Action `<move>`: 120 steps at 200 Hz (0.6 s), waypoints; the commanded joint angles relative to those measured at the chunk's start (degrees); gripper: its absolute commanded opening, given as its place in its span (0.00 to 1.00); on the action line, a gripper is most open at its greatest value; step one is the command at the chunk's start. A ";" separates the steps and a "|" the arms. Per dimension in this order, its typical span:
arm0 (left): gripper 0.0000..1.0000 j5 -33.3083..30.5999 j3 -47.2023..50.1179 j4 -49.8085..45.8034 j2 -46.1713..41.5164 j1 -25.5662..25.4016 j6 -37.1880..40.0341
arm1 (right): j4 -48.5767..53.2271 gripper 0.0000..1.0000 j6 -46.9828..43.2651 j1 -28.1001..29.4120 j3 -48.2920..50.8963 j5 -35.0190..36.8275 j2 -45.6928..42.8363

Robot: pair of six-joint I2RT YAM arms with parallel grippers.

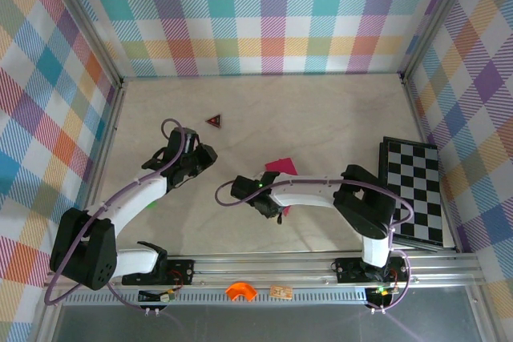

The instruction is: Fold a paper plane with a square sheet of paper (pick it up from the middle)

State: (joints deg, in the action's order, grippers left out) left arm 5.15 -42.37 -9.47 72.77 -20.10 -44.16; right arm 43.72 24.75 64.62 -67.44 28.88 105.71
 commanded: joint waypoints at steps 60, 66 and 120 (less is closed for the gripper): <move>0.23 8.99 -0.67 5.83 4.51 -0.50 -2.83 | -40.83 0.61 11.79 -18.71 31.49 -38.22 -30.12; 0.23 9.09 -0.95 5.87 4.88 -0.87 -2.82 | -42.61 0.60 12.58 -20.21 32.89 -40.21 -30.98; 0.23 10.44 -1.13 7.65 7.62 -3.49 -3.74 | -51.80 0.19 20.21 -30.93 34.86 -54.35 -21.78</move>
State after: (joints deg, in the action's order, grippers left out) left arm 13.41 -41.93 -3.60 79.26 -22.52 -47.09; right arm -0.23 40.14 35.46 -32.56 -16.25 79.61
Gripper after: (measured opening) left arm 0.226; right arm 0.237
